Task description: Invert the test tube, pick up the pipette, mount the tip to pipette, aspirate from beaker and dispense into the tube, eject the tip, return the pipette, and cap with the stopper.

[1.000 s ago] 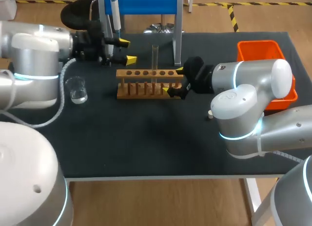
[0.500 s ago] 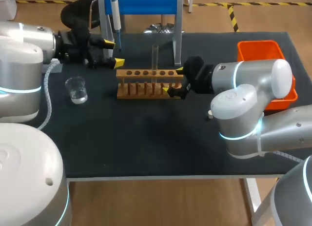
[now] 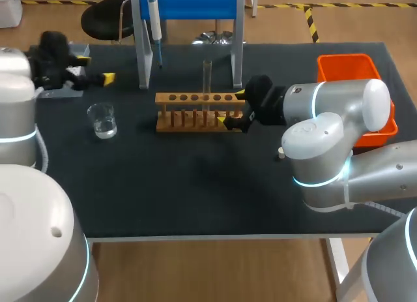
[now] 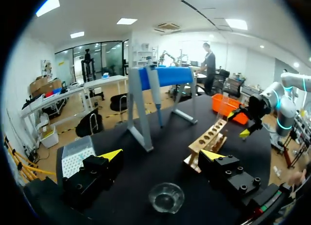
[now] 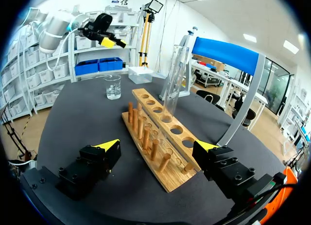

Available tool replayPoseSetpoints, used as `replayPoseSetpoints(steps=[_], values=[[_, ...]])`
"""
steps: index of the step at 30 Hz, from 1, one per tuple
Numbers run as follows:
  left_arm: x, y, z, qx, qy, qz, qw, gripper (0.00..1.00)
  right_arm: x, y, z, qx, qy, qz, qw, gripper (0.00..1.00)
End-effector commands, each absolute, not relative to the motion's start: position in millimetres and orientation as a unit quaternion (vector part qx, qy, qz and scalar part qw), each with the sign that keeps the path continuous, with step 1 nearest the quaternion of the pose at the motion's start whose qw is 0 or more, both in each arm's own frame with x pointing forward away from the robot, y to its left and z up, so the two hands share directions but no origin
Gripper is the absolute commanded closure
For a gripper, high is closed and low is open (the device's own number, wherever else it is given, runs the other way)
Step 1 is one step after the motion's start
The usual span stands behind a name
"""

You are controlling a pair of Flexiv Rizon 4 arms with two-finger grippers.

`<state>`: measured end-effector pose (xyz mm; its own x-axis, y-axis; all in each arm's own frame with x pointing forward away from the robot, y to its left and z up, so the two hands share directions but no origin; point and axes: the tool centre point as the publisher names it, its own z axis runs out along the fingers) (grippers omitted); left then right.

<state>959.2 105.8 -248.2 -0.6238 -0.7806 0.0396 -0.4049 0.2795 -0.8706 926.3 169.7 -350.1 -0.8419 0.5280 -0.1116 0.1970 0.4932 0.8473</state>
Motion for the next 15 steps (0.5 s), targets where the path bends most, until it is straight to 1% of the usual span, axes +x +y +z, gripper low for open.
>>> replayPoseSetpoints(steps=[1,3,7,15], values=[[951.2,145.3,-249.6,-0.450,0.741,-0.428,0.257,0.00,926.2,169.4,-347.9,0.215,0.847,0.453,0.180,0.00],[956.5,161.5,-255.5,-0.473,0.734,-0.408,0.265,0.00,926.2,169.4,-347.9,0.215,0.847,0.453,0.180,0.00],[969.4,184.8,-268.8,-0.501,0.732,-0.379,0.263,0.00,926.2,169.4,-347.9,0.215,0.847,0.453,0.180,0.00],[1004.6,208.1,-279.2,-0.516,0.728,-0.364,0.267,0.00,926.2,169.4,-347.9,0.215,0.847,0.453,0.180,0.00]])
